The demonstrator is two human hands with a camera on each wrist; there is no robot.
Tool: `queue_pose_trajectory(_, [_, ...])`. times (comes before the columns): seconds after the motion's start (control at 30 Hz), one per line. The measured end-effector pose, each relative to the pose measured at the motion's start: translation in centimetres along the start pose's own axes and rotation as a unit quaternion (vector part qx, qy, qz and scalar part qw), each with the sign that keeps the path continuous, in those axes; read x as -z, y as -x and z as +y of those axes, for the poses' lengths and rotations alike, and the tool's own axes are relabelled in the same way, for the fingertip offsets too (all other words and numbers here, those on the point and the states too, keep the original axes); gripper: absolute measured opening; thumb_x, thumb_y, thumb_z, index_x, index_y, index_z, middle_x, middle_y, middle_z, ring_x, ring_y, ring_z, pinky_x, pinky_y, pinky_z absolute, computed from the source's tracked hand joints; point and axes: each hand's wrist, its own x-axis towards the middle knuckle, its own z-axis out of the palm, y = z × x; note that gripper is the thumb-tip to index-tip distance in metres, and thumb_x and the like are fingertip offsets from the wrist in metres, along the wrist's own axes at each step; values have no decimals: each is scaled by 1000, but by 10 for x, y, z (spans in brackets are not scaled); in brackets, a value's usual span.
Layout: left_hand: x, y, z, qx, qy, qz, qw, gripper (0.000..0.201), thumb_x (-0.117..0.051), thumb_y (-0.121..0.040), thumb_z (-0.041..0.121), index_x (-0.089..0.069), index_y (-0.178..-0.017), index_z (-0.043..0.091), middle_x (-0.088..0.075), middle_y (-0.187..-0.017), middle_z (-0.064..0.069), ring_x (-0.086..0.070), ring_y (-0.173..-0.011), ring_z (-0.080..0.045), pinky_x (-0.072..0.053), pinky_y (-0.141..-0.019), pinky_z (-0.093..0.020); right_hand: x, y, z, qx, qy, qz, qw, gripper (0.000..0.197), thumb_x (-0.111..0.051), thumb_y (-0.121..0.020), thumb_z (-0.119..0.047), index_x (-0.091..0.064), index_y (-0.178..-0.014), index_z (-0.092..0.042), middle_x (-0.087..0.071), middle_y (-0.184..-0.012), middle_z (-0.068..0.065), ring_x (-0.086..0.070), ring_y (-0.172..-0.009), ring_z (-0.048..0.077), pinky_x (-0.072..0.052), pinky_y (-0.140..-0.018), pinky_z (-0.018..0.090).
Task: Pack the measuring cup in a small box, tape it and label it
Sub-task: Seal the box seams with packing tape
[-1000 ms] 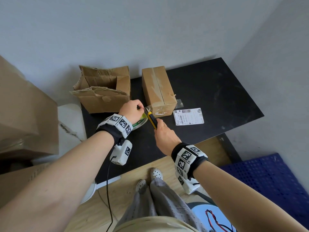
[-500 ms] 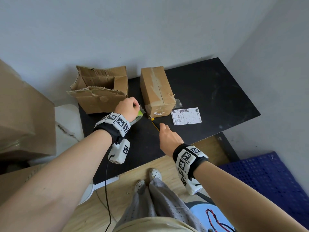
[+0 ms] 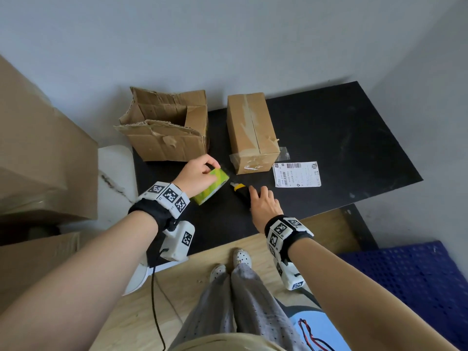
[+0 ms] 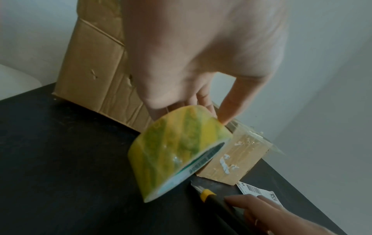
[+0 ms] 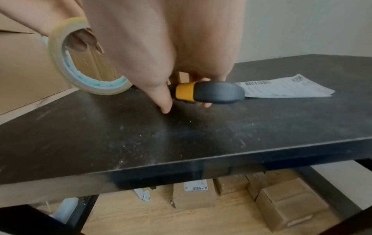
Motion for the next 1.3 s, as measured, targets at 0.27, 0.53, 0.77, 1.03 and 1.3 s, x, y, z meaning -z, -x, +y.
queue_pose_trajectory(0.27, [0, 19, -11, 1, -5, -29, 1000, 24, -62, -83, 2, -55, -99, 18, -66, -88, -9, -63, -87, -23, -51, -79, -37, 9, -2, -8, 34, -183, 20, 982, 42, -49, -95, -28, -44, -133, -12, -46, -126, 10, -47, -119, 28, -41, -98, 41])
queue_pose_trajectory(0.53, [-1, 42, -6, -7, 15, -56, 998, 26, -67, -82, 7, -57, -105, 15, -64, -91, -8, -62, -84, -18, -50, -67, -25, 50, 5, -36, 46, -391, 55, 918, 27, -60, -89, -21, -58, -114, -10, -63, -109, 7, -58, -94, 18, -45, -87, 27])
queue_pose_trajectory(0.77, [1, 54, -9, -31, 4, -64, 998, 26, -65, -84, 8, -57, -108, 15, -67, -96, -11, -64, -90, -21, -50, -72, -26, 52, 11, -39, 35, -417, 29, 908, 9, -63, -88, -26, -62, -88, -17, -65, -80, 1, -61, -75, 13, -50, -75, 28])
queue_pose_trajectory(1.03, [-2, 57, -25, -34, -9, -19, 999, 73, -69, -81, 7, -33, -140, 28, -69, -100, -7, -62, -101, -19, -49, -92, -34, 48, 7, -43, 10, -422, -46, 905, 24, -53, -95, -22, -52, -70, -19, -57, -68, -4, -55, -63, 10, -45, -68, 23])
queue_pose_trajectory(1.3, [1, 52, -30, -29, -5, 25, 999, 53, -73, -75, 3, -50, -121, 18, -66, -103, -2, -60, -102, -13, -48, -90, -27, 38, -2, -27, -58, -384, -70, 919, 38, -65, -83, -46, -53, -68, -14, -59, -63, 1, -53, -58, 11, -43, -62, 26])
